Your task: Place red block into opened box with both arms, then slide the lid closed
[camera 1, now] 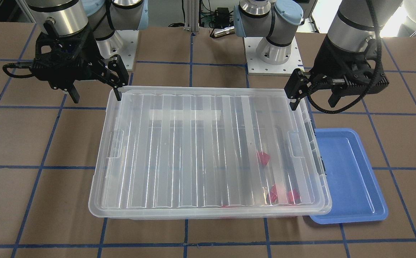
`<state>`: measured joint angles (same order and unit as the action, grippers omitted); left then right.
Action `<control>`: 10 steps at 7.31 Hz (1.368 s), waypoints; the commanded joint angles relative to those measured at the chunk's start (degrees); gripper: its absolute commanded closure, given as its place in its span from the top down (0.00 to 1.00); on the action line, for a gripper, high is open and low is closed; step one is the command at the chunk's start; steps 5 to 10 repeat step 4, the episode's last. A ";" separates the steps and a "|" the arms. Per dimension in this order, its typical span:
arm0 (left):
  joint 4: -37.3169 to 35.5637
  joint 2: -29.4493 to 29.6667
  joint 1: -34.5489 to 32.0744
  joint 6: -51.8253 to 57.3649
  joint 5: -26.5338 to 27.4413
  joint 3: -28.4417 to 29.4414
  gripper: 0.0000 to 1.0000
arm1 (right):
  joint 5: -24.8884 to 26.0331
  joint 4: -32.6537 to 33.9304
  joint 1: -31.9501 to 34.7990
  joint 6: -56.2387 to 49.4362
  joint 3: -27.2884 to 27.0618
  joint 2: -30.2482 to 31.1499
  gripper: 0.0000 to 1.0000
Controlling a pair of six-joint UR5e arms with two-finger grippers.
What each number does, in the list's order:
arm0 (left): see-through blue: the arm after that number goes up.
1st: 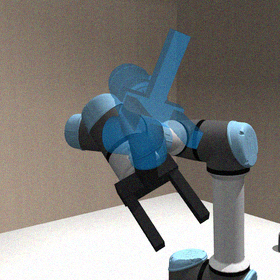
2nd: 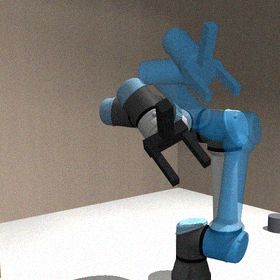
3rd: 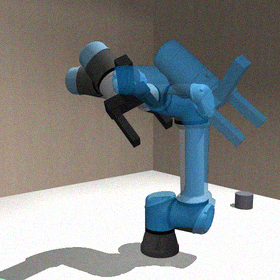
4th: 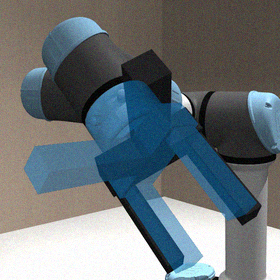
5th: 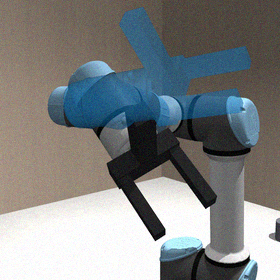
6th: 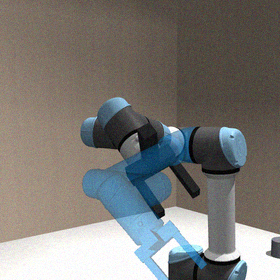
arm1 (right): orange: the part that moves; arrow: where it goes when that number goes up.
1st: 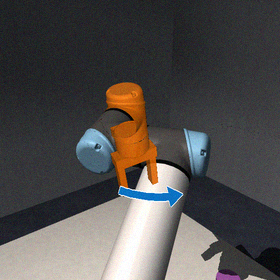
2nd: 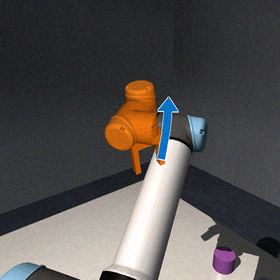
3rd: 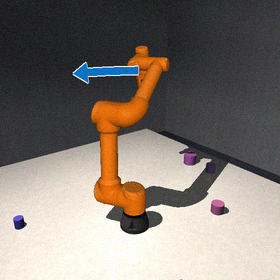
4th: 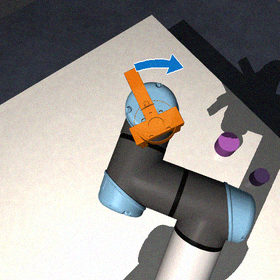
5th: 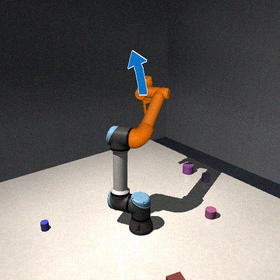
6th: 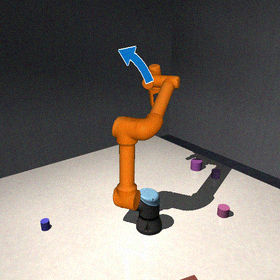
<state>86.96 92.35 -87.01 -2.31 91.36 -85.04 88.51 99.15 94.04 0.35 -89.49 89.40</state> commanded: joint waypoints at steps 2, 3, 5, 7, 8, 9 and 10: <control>0.31 -2.25 -0.61 0.03 0.05 -0.38 1.00 | 0.09 0.08 0.00 0.00 -0.07 0.08 1.00; 0.14 -2.08 -0.53 0.03 -0.04 -0.39 1.00 | 0.09 -0.01 0.00 0.00 -0.07 0.08 1.00; 0.31 -2.08 -0.53 0.11 0.22 -0.65 1.00 | 0.09 0.08 0.00 0.00 -0.25 0.08 1.00; 0.31 -2.08 -0.53 0.11 0.22 -0.65 1.00 | 0.09 0.08 0.00 0.00 -0.25 0.08 1.00; 0.31 -2.08 -0.53 0.11 0.22 -0.65 1.00 | 0.09 0.08 0.00 0.00 -0.25 0.08 1.00; 0.31 -2.08 -0.53 0.11 0.22 -0.65 1.00 | 0.09 0.08 0.00 0.00 -0.25 0.08 1.00; 0.31 -2.08 -0.53 0.11 0.22 -0.65 1.00 | 0.09 0.08 0.00 0.00 -0.25 0.08 1.00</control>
